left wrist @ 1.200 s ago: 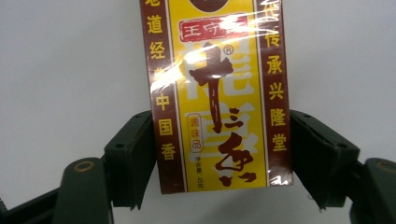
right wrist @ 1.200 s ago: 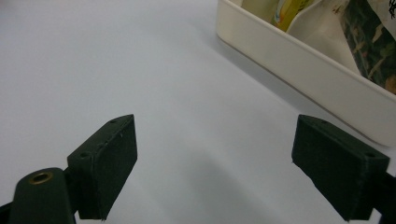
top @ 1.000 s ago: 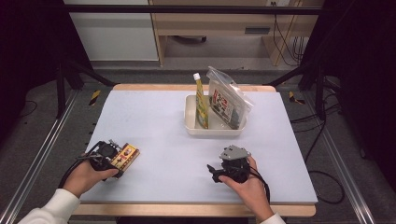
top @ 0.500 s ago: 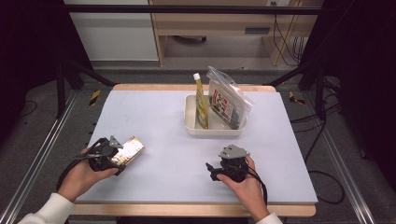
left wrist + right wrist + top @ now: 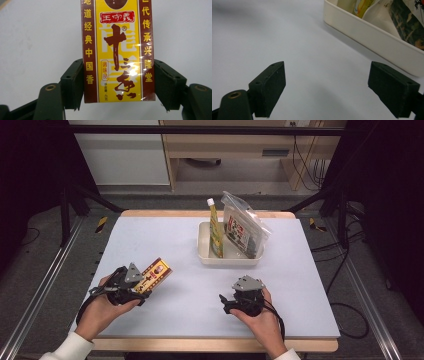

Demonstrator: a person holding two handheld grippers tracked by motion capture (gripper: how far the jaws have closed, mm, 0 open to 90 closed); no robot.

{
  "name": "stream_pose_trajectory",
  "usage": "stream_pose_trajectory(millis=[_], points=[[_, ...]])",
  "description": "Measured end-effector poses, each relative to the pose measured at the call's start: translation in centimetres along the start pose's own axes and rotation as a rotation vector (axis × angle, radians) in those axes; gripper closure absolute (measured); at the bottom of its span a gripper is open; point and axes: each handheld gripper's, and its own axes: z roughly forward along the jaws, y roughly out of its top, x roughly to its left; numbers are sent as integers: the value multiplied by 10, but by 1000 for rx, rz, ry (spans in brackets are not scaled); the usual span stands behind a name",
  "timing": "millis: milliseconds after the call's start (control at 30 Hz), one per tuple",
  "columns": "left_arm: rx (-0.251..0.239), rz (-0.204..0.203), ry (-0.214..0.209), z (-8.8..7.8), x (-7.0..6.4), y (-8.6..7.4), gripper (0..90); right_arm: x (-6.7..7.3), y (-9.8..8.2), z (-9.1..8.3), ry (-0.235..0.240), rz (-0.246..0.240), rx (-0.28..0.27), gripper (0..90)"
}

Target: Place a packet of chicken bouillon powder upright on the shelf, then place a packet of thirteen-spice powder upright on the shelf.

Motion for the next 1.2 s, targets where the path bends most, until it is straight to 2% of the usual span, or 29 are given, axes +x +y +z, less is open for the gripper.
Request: stream_pose_trajectory(millis=[133,167,267,367,500,667,833,933,1067,1200], points=[[-36,9,8,-3,-5,7,320,-2,0,-2,-12,-11,-14,174],[-58,11,11,-3,-6,9,320,-2,1,-3,-15,-13,-17,176],[-85,36,26,-3,-10,16,320,-2,2,-5,-20,-6,-31,177],[-119,43,34,-2,-14,24,320,-3,2,-5,-8,12,-36,173],[-175,53,43,1,-19,35,320,-4,8,-10,36,54,-61,187],[-224,72,26,9,-29,47,320,-5,24,-22,85,104,-98,230],[-255,87,5,16,-38,58,320,-8,47,-32,113,105,-112,279],[-275,86,2,18,-42,62,320,-12,60,-35,120,114,-120,338],[-292,82,-9,21,-50,65,320,-15,71,-34,142,121,-90,355],[-326,76,-7,18,-56,69,320,-14,81,-36,169,114,-89,354]])
